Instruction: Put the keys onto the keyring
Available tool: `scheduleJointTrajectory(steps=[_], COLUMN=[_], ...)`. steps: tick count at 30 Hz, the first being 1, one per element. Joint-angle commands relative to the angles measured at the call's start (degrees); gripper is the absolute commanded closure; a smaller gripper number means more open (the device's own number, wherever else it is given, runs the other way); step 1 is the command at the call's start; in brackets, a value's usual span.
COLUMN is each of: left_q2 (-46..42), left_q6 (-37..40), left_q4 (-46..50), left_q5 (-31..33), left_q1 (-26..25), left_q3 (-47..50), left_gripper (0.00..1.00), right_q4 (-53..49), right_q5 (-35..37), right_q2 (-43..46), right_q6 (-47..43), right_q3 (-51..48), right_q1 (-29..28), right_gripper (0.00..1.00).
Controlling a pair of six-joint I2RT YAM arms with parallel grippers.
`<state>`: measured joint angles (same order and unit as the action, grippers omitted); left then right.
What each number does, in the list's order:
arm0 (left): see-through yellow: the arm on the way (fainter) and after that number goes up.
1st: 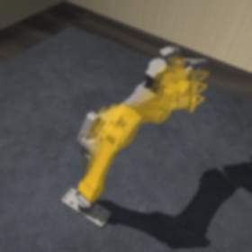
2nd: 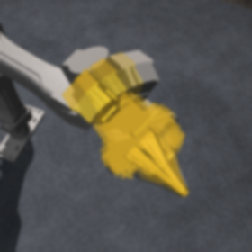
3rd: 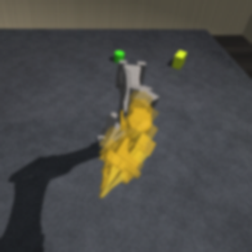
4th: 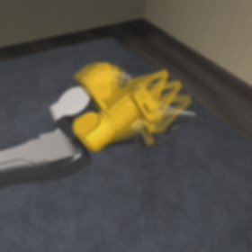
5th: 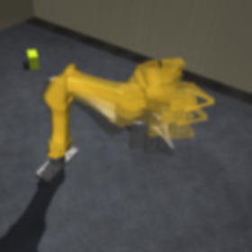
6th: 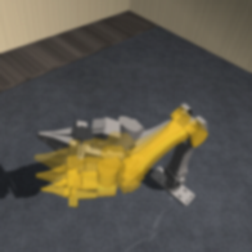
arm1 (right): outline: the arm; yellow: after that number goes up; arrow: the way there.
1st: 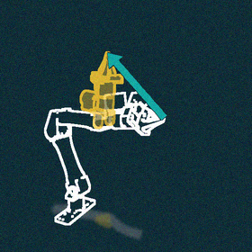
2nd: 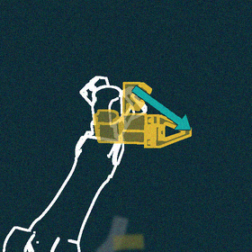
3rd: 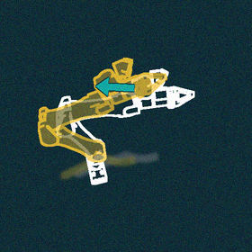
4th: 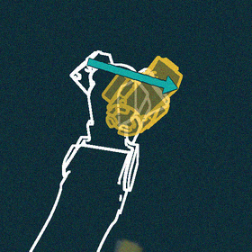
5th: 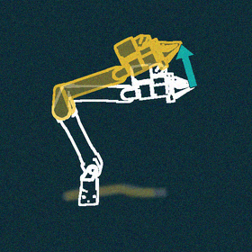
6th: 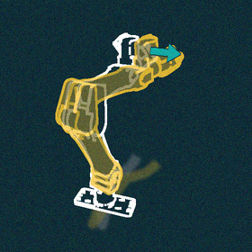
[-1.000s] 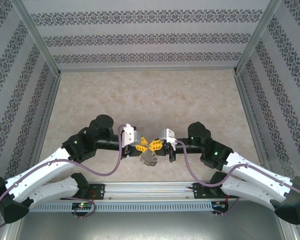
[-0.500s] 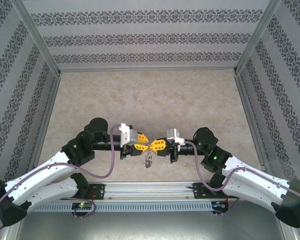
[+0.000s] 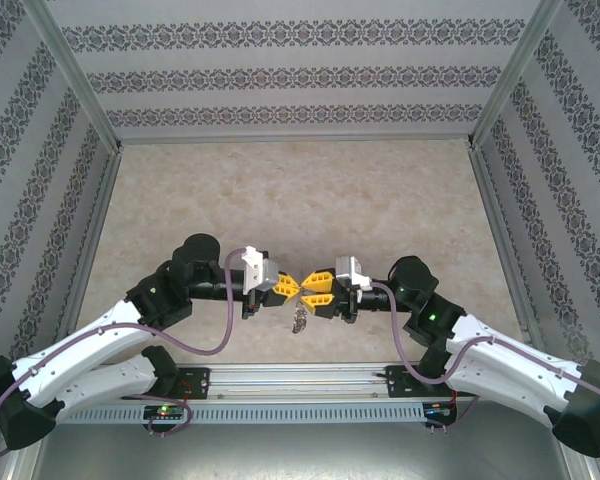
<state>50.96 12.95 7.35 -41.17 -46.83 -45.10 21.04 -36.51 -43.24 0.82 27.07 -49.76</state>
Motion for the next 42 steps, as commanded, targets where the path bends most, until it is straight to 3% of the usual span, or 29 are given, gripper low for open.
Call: scheduleJointTrajectory(steps=[1,9,15,27,42], left_q2=[1.39,5.21,7.19,9.40,11.74], left_q6=[6.43,12.88,14.77,16.49,17.79], left_q4=[10.62,22.90,27.33,29.55,29.50], left_q5=[1.59,3.26,4.45,6.98,10.65], left_q1=[-0.72,-1.22,-2.20,-3.48,-4.68], left_q3=[-5.78,-12.15,-14.54,-16.58,-17.49], left_gripper=[1.00,1.00,1.00,1.00,1.00], right_q4=[-12.76,-22.13,-22.23,-21.47,-24.25], right_q5=[4.37,7.83,5.22,1.02,0.28], right_q2=[2.06,0.97,-1.72,-5.57,-2.96], right_q6=[-6.68,-10.67,-11.65,-12.24,-12.08], right_q3=[4.59,7.66,9.50,11.16,10.64], right_q1=[-0.56,-0.87,-1.22,-2.71,-2.89], right_gripper=[0.63,0.72,0.73,0.73,0.71])
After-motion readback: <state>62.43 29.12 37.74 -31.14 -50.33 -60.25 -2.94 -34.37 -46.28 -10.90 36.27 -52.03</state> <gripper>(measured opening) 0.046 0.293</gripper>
